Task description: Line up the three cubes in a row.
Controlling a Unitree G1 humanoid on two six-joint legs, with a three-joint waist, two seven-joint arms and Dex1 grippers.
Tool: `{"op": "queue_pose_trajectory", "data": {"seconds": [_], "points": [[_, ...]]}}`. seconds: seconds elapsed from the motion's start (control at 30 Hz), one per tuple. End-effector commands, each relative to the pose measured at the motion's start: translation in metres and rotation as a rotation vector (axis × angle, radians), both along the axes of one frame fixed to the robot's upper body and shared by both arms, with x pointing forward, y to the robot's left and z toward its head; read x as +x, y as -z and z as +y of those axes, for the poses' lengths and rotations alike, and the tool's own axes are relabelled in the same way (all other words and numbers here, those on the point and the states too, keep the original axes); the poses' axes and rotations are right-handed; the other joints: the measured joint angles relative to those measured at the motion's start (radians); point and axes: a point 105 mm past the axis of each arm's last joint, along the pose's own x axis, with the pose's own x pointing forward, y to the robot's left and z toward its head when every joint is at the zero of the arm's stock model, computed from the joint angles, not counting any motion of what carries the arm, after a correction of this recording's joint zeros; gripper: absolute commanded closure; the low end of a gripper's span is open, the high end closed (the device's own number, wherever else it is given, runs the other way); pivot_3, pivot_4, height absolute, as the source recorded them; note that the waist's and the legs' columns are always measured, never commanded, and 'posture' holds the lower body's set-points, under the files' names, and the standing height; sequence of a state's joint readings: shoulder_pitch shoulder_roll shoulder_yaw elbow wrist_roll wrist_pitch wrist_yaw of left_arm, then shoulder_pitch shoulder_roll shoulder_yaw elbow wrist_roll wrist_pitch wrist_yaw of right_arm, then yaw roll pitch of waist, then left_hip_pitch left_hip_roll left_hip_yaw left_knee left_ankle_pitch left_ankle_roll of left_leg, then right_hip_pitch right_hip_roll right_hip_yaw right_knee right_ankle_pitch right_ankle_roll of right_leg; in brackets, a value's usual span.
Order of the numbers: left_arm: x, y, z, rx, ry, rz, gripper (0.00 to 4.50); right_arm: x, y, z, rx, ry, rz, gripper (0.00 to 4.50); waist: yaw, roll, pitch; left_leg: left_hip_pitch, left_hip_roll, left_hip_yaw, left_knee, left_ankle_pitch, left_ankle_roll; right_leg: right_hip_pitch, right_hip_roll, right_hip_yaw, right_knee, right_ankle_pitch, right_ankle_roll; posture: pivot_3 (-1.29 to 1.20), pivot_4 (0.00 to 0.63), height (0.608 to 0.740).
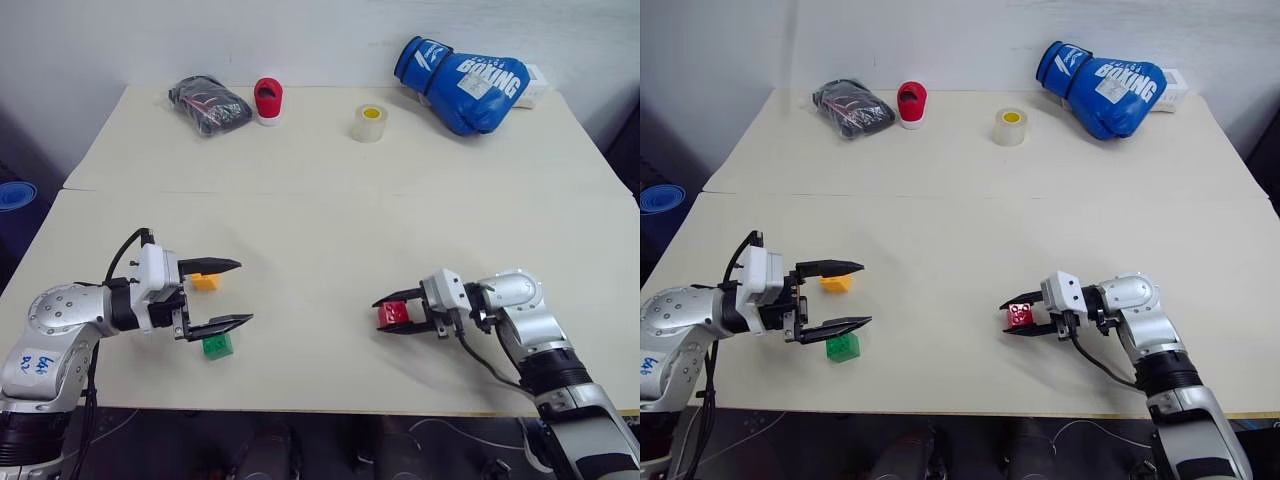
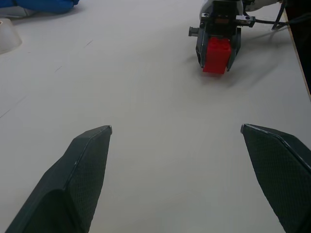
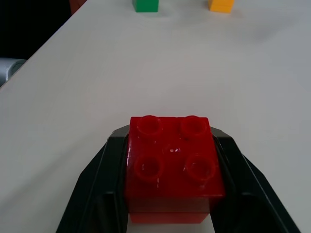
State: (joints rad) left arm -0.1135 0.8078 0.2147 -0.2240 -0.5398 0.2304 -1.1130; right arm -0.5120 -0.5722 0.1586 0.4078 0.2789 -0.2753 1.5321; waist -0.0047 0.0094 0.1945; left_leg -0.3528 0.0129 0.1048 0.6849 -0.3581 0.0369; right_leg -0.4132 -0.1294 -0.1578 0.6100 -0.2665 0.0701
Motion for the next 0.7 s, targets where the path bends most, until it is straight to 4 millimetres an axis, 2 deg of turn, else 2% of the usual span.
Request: {"op": "queue_pose_trajectory", "data": {"seconds": [0.03, 0.17, 0.23, 0.3, 0.37, 0.4, 0.5, 0.6, 0.67, 0.7], "points": [[-0.003, -0.008, 0.005, 0.025, -0.010, -0.039, 0.00, 0.006, -0.003, 0.005, 0.039, 0.022, -0.027, 2.96, 0.000, 0.000, 0.000, 0.000, 0.000, 0.000, 0.000, 0.000, 0.000, 0.000, 0.000, 0.000, 0.000, 0.000, 0.000, 0.00, 0.150, 0.740], [-0.003, -0.007, 0.005, 0.026, -0.013, -0.038, 0.00, 0.010, -0.004, 0.008, 0.061, 0.043, -0.018, 2.96, 0.000, 0.000, 0.000, 0.000, 0.000, 0.000, 0.000, 0.000, 0.000, 0.000, 0.000, 0.000, 0.000, 0.000, 0.000, 0.00, 0.150, 0.740], [-0.003, -0.007, 0.006, 0.026, -0.015, -0.037, 0.00, 0.012, -0.007, 0.009, 0.082, 0.058, 0.003, 2.21, 0.000, 0.000, 0.000, 0.000, 0.000, 0.000, 0.000, 0.000, 0.000, 0.000, 0.000, 0.000, 0.000, 0.000, 0.000, 0.00, 0.150, 0.740], [-0.004, -0.007, 0.007, 0.027, -0.017, -0.038, 0.00, 0.012, -0.011, 0.010, 0.095, 0.059, -0.007, 1.75, 0.000, 0.000, 0.000, 0.000, 0.000, 0.000, 0.000, 0.000, 0.000, 0.000, 0.000, 0.000, 0.000, 0.000, 0.000, 0.00, 0.150, 0.740], [-0.007, -0.011, 0.017, 0.019, -0.062, -0.041, 0.00, 0.008, -0.025, 0.013, 0.138, 0.035, -0.045, 1.04, 0.000, 0.000, 0.000, 0.000, 0.000, 0.000, 0.000, 0.000, 0.000, 0.000, 0.000, 0.000, 0.000, 0.000, 0.000, 0.00, 0.150, 0.740], [-0.009, -0.012, 0.021, 0.018, -0.080, -0.041, 0.00, 0.005, -0.029, 0.013, 0.152, 0.026, -0.056, 0.84, 0.000, 0.000, 0.000, 0.000, 0.000, 0.000, 0.000, 0.000, 0.000, 0.000, 0.000, 0.000, 0.000, 0.000, 0.000, 0.00, 0.150, 0.740], [-0.023, 0.000, 0.056, 0.075, -0.195, 0.004, 0.00, -0.004, -0.049, 0.003, 0.188, 0.061, -0.112, 0.04, -0.012, 0.000, 0.000, 0.000, 0.001, -0.001, -0.001, 0.000, -0.001, 0.000, 0.000, 0.000, -0.001, 0.000, 0.000, 0.00, 0.150, 0.740], [-0.036, 0.005, 0.091, 0.069, -0.341, 0.035, 0.00, -0.010, -0.056, -0.014, 0.194, 0.137, -0.146, 0.04, -0.008, 0.000, 0.000, -0.001, 0.001, -0.001, -0.001, -0.001, -0.001, 0.000, 0.000, -0.001, -0.003, 0.000, 0.000, 0.00, 0.150, 0.740], [-0.053, 0.018, 0.125, 0.081, -0.470, 0.097, 0.00, -0.029, -0.056, -0.027, 0.252, 0.125, -0.153, 0.04, -0.001, -0.001, 0.000, -0.001, 0.001, -0.002, -0.001, -0.001, -0.001, 0.000, 0.000, -0.001, -0.003, 0.000, 0.000, 0.00, 0.150, 0.740], [-0.059, 0.022, 0.135, 0.087, -0.506, 0.116, 0.00, -0.036, -0.057, -0.031, 0.281, 0.116, -0.155, 0.04, 0.002, -0.001, 0.000, 0.000, 0.001, -0.002, -0.001, -0.002, -0.001, 0.001, 0.000, -0.001, -0.004, 0.000, 0.000, 0.00, 0.150, 0.740]]}}
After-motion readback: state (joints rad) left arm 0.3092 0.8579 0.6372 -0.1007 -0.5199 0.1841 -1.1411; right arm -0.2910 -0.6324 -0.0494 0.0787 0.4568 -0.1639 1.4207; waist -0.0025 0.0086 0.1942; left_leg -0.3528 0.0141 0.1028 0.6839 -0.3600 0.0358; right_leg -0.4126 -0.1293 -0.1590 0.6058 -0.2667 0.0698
